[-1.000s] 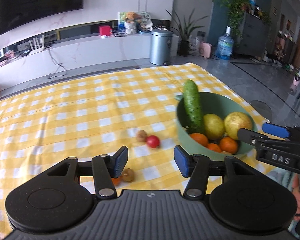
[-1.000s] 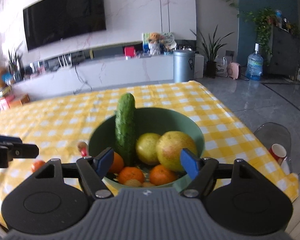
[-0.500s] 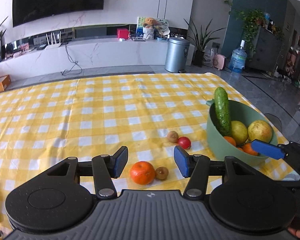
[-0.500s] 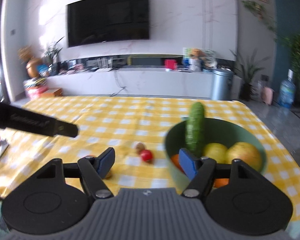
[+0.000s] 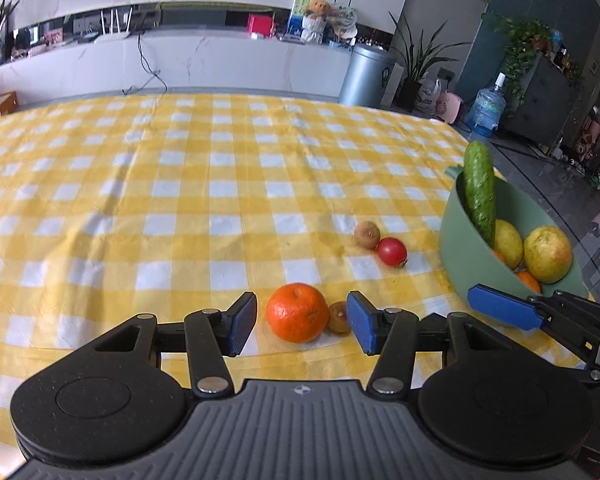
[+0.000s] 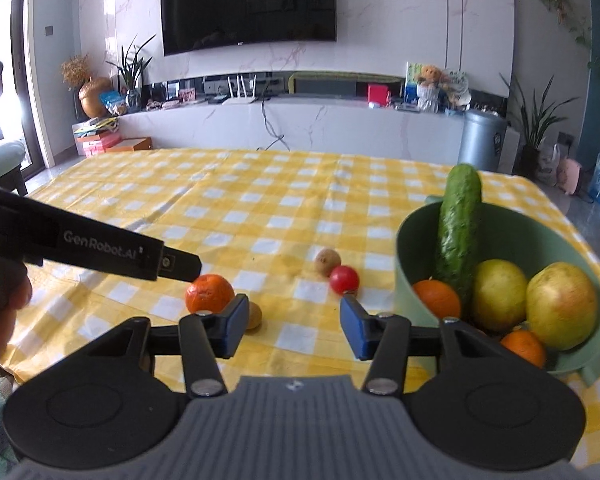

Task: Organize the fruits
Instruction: 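Close the left tool on the last mandarin while the right tool lowers over a kiwi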

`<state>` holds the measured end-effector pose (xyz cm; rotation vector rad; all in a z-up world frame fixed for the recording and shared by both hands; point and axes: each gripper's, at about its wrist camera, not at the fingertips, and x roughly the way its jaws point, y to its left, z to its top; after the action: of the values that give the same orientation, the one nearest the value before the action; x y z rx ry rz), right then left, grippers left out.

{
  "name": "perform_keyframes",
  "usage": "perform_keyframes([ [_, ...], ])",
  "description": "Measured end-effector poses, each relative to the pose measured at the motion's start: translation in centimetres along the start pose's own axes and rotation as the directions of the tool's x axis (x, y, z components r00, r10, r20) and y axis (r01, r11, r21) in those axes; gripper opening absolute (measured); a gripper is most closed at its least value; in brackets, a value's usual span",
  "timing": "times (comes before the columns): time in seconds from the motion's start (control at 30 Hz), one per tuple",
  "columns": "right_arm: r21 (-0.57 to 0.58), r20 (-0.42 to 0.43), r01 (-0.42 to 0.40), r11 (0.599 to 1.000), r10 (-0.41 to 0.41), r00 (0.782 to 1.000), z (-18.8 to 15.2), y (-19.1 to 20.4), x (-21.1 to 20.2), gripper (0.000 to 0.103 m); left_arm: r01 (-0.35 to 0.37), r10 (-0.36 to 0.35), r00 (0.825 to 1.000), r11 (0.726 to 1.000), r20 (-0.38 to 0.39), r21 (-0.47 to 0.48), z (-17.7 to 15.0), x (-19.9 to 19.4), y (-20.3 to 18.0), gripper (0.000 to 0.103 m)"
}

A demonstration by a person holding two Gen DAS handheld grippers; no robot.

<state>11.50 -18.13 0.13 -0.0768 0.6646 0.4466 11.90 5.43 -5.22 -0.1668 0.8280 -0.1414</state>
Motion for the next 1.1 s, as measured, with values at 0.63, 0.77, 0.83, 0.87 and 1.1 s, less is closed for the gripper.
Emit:
perform_keyframes([
  [0.63,0.052,-0.123,-0.092,0.994,0.097,0.988,-0.2,0.6,5.7,0.039,0.081,-0.085,0.996,0.992,-0.042,-0.094,-0.3,3.8,1.4,0.049],
  [0.77,0.062,-0.132,-0.104,0.993,0.111,0.985,-0.2,0.7,6.6,0.037,0.087,-0.093,0.995,0.99,-0.043,-0.112,-0.2,3.7,1.7,0.047],
  [0.83,0.061,-0.129,-0.104,0.993,0.111,0.985,-0.2,0.8,6.7,0.037,0.061,-0.065,0.997,0.992,-0.032,-0.112,-0.2,3.4,1.7,0.047],
  [0.87,0.062,-0.126,-0.101,0.993,0.108,0.986,-0.2,0.8,6.8,0.037,0.042,-0.045,0.999,0.993,-0.021,-0.107,-0.1,3.2,1.7,0.047],
  [1.1,0.063,-0.1,-0.124,0.99,0.13,0.987,-0.2,1.1,7.3,0.036,-0.026,0.029,0.999,0.991,0.021,-0.135,0.2,2.6,2.5,0.047],
])
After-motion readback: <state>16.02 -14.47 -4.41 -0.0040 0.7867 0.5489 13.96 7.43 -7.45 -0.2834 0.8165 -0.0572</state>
